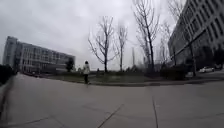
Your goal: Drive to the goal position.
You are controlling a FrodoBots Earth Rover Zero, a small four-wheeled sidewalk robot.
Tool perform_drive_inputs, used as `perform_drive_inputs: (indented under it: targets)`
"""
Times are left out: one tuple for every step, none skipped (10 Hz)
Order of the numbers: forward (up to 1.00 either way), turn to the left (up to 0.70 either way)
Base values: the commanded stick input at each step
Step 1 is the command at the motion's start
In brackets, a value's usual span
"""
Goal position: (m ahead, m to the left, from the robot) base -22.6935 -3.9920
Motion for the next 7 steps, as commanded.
perform_drive_inputs:
  targets:
    - [0.45, -0.27]
    - [0.45, -0.27]
    - [0.45, -0.27]
    - [0.45, -0.27]
    - [0.45, -0.27]
    - [0.45, -0.27]
    - [0.45, -0.27]
